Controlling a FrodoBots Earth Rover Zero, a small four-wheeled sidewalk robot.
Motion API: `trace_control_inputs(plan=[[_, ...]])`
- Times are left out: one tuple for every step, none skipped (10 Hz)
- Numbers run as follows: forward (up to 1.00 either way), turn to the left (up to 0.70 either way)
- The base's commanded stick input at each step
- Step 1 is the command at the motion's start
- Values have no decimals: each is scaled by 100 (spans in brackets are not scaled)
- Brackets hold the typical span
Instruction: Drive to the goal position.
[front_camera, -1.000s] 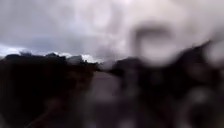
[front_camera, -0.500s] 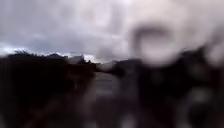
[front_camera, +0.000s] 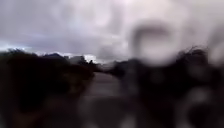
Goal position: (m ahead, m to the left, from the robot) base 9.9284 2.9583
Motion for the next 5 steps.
trace_control_inputs(plan=[[70,3],[70,14],[70,14],[70,14],[70,14]])
